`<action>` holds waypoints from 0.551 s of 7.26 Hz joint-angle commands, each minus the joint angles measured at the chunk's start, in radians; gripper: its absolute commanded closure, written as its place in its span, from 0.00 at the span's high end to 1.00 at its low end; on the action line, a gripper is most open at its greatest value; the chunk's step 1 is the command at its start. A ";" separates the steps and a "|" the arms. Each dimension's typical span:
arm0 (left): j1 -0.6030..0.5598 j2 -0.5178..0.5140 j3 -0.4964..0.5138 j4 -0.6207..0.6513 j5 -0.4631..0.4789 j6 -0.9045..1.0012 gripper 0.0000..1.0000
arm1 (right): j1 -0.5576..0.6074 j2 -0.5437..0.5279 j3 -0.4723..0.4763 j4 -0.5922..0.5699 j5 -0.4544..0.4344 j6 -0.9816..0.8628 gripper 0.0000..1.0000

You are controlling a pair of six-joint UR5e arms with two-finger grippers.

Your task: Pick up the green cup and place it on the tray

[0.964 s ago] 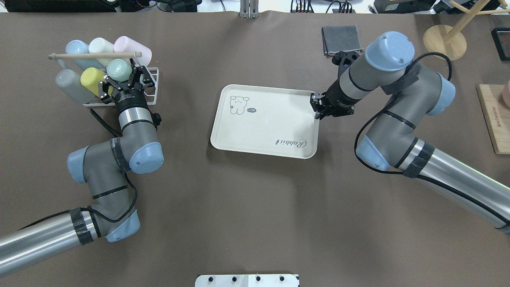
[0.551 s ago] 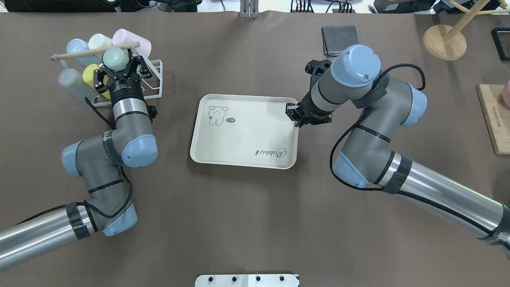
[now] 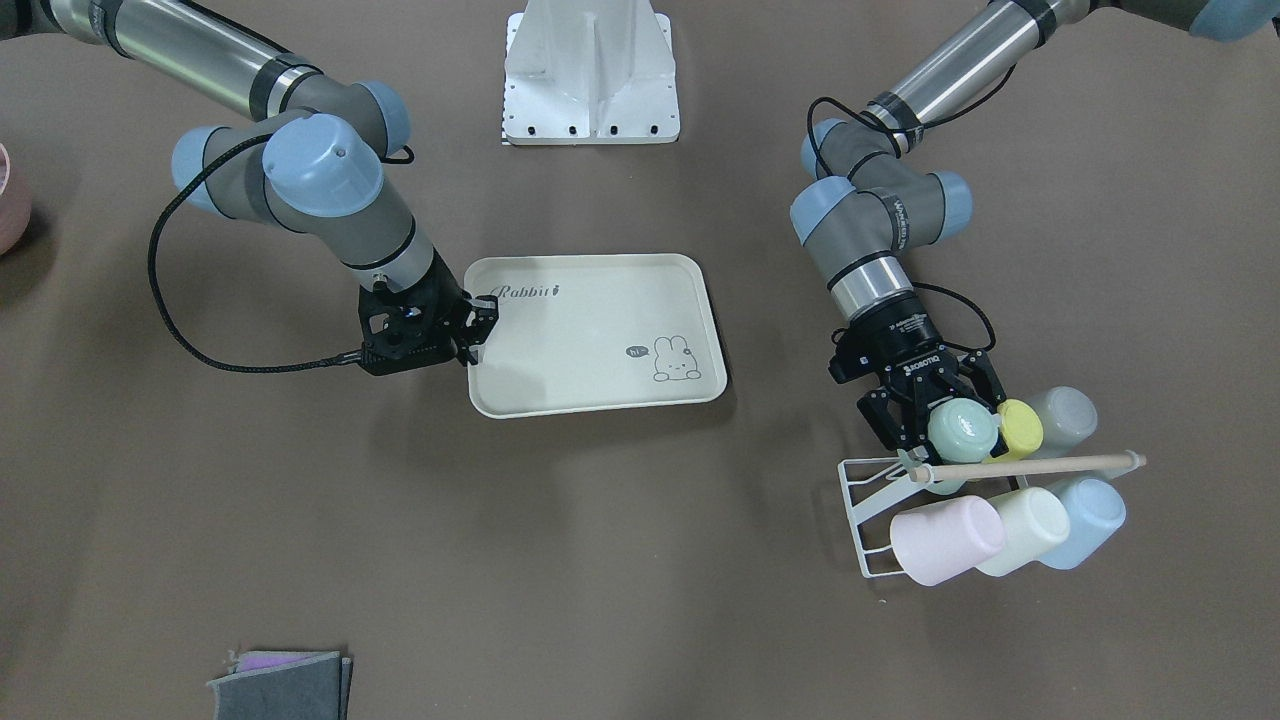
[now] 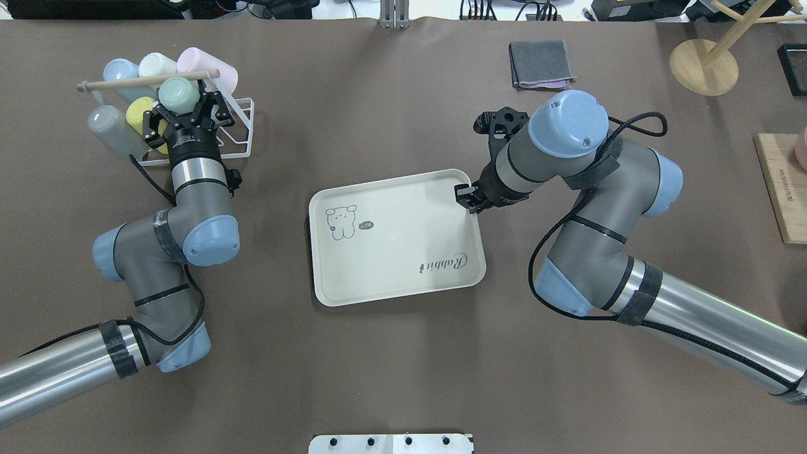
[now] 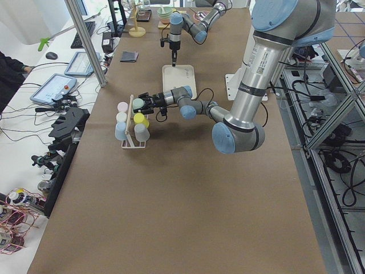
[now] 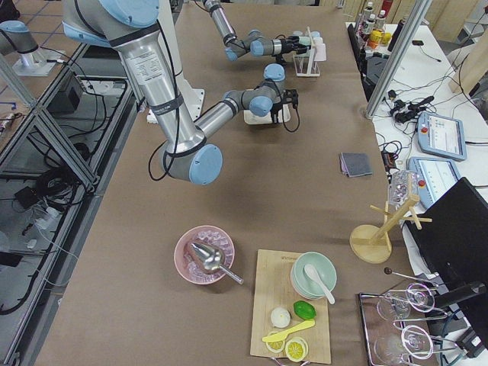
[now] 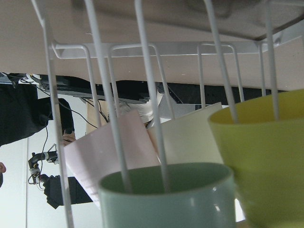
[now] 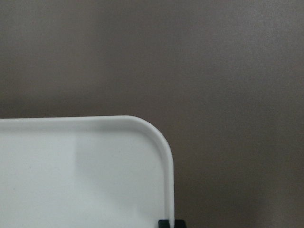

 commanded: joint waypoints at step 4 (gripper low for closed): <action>0.025 0.002 0.021 -0.029 0.000 0.000 0.18 | 0.001 0.046 -0.082 0.003 -0.003 -0.012 0.00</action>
